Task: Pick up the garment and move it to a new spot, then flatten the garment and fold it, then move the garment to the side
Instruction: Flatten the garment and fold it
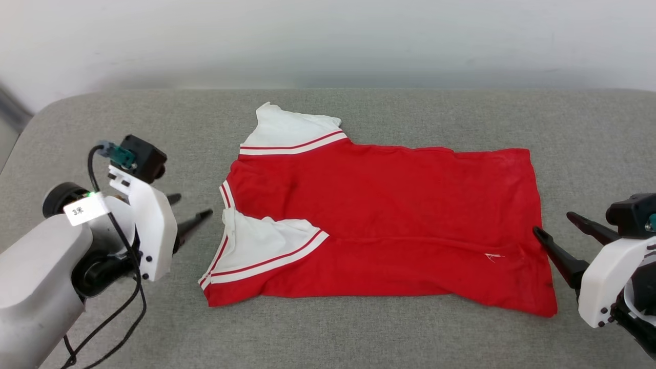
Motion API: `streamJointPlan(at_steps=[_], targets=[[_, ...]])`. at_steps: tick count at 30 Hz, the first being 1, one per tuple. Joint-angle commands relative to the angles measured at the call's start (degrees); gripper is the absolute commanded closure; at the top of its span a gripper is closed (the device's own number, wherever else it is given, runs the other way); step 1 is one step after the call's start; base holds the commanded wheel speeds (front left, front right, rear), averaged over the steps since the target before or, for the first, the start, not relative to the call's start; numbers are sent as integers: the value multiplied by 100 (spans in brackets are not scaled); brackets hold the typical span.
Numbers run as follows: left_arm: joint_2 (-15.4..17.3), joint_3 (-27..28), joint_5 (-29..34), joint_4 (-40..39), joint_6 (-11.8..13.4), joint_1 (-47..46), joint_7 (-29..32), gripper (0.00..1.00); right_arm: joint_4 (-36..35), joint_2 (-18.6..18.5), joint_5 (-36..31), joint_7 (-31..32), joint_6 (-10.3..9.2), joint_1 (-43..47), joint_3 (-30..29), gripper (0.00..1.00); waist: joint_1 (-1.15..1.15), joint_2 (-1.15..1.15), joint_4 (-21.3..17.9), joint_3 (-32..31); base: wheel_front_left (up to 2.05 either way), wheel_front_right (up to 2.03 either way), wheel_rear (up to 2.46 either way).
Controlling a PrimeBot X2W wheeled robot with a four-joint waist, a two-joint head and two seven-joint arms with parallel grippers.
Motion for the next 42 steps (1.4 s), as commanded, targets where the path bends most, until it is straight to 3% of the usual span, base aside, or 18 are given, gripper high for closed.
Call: streamJointPlan(at_steps=[1, 6, 11, 19, 25, 26, 27, 34, 38, 42], targets=[[32, -22, -189, -37, -3, -8, 261, 0, -46, 52, -40, 22, -3, 60, -18, 0, 1, 0, -22, 17, 0, 0, 0], [65, -134, -896, -3, 126, 117, 1403, 0, -108, 136, -96, 75, -4, 40, -9, 0, 1, 0, -128, 114, 0, 0, 0], [-7, -271, -1223, 106, 258, 136, 2103, 0, -131, 176, -112, 179, -4, -87, -12, 0, 1, 0, -247, 277, 0, 0, 0], [-234, -473, -1246, 600, 342, 205, 2393, 0, -82, 275, -120, 242, -3, -295, 40, 0, 1, 0, -412, 544, 0, 0, 0], [-373, -802, -1046, 984, 213, 399, 2444, 0, -15, 264, -115, 263, -4, -433, 78, 0, 1, 0, -483, 589, 0, 0, 0], [-394, -820, -1034, 991, 182, 406, 2405, 55, -19, 225, -154, 264, -4, -450, 68, 0, 1, 0, -472, 564, 0, 0, 0], [-406, -824, -1007, 991, 156, 408, 2344, 100, -37, 187, -183, 282, -4, -468, 76, 0, 1, 0, -462, 534, 0, 0, 0], [-303, -837, -880, 689, 36, 274, 2039, 100, -316, -208, -207, 768, -4, -738, 76, 0, 1, 0, -359, 266, 0, 0, 0], [-171, -843, -782, 539, 18, 150, 1927, 100, -578, -588, -102, 1474, -3, -999, 258, 0, 1, 0, -300, 174, 0, 0, 0], [-121, -827, -798, 336, 11, 126, 1850, 100, -777, -939, 358, 2580, -4, -1195, 555, 0, 1, 0, -256, 145, 0, 0, 0]])
